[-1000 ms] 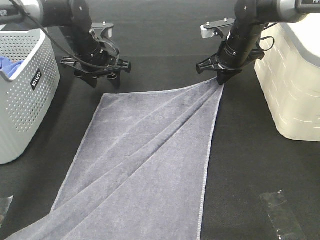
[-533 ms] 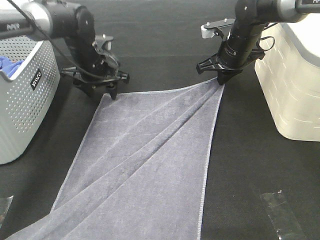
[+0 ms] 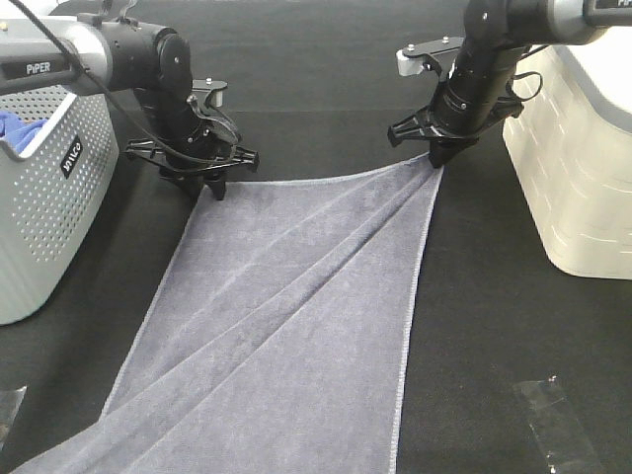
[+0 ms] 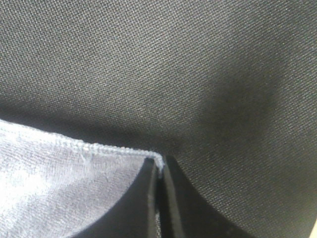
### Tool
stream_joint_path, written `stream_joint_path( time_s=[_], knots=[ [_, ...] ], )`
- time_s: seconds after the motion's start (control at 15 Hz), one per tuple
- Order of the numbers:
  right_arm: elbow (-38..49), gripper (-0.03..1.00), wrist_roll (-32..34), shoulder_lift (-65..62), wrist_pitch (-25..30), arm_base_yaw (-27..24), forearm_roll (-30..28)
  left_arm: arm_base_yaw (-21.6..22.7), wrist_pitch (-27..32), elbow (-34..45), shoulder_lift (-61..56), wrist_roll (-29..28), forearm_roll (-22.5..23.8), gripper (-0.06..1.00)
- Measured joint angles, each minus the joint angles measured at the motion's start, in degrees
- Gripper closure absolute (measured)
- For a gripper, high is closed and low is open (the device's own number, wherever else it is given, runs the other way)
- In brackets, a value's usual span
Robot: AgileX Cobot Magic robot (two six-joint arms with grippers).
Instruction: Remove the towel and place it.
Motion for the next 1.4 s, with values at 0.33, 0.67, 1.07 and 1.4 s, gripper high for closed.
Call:
stream_joint_path(
  time_s=[0.33,0.67,1.07,1.4],
  knots=[
    [0.0,0.97,0.0,0.0,0.0,0.0,0.0,-0.06,-0.57,-0.23,0.17,0.06,-0.46,0.94],
    [0.0,0.97,0.11,0.0,-0.8,0.0,-4.13,0.0,-0.57,-6.59,0.46,1.03,3.61,0.94],
    [-2.86,0.97,2.41,0.06,-10.6,0.06,-14.38,0.0,-7.51,-13.24,0.46,1.03,10.03,0.94],
    [-3.95,0.97,2.41,0.06,-25.73,-3.55,-17.02,-0.11,-22.12,-13.24,0.63,-4.87,18.96,0.94]
  ],
)
